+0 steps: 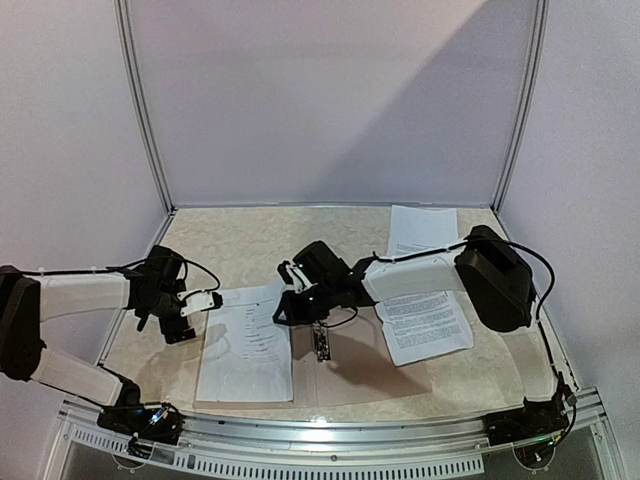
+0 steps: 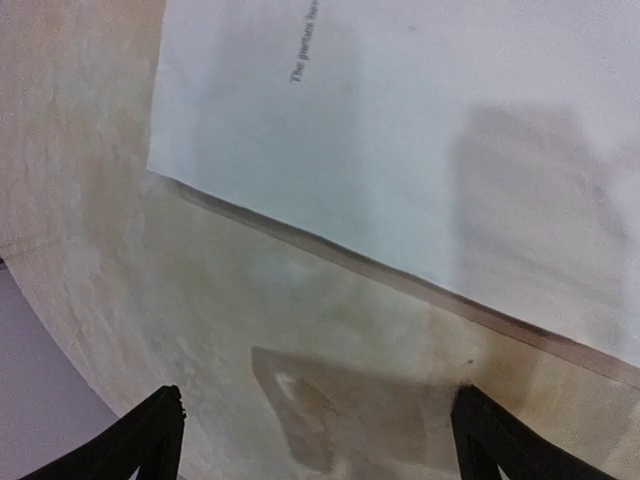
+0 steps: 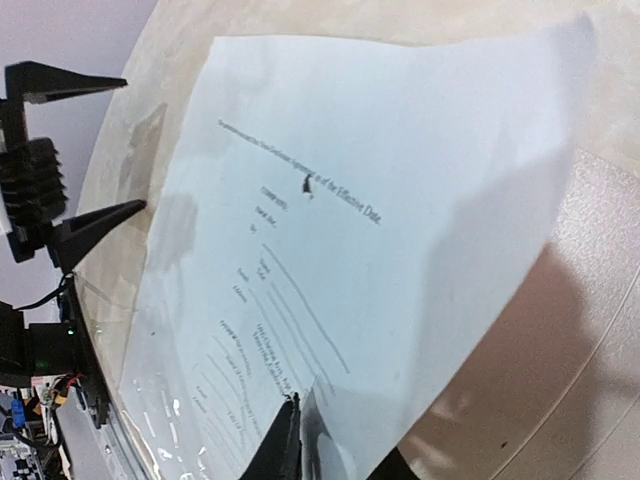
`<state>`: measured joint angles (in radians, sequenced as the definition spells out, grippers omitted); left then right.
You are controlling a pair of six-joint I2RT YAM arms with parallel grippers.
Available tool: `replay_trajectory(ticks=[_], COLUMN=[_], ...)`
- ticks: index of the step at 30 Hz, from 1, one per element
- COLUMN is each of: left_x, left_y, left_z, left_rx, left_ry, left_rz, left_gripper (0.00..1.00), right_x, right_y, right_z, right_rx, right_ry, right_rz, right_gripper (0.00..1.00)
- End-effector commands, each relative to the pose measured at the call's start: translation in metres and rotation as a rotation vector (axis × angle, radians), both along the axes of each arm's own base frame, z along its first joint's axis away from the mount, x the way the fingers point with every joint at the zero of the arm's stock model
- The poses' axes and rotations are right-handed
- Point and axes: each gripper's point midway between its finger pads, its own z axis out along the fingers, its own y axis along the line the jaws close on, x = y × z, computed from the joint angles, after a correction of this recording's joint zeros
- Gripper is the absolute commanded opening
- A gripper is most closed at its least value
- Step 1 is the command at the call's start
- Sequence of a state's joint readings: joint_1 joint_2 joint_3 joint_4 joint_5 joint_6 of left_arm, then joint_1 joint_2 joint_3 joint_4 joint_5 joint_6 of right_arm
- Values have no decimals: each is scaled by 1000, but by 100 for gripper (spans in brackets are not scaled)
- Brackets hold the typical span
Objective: Put the files into the folder
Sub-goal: Insert the folder to form pockets on the folder.
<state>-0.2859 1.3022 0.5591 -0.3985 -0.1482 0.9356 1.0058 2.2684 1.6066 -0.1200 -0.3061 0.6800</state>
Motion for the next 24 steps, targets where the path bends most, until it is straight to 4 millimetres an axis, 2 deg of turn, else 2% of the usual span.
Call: replay_trajectory(ticks=[1,4,10,16,18,20,23,24], left_x=[18,26,26,25,25,27,31,33], left_y=[4,3,0,-2,-1,2,8,9], left_z=[-11,-19,-33,-31,-27,-23,-13,-8], left_rx=[10,11,9,-3,1,10,30,33], left_ry=[-22,-16,12,14,7,-6,-34,-43], left_rz=[48,60,49,43,48,52,69,77], left_gripper=[95,94,93,93,92,93,93,93], right_x=[8,5,-3,-2,0,3,13,19], right_y=[2,7,16,18,17,14,14,14], right_z=[-24,-29,-35,-32,-27,-19,17,40], right_rx=[-16,3,51,60,52,42,55,71], right_ry=[22,47,104,105,93,65,-3,-40], right_rz=[1,16,60,50,43,41,58,64], right_gripper=[14,8,0,0,4,8,15,18])
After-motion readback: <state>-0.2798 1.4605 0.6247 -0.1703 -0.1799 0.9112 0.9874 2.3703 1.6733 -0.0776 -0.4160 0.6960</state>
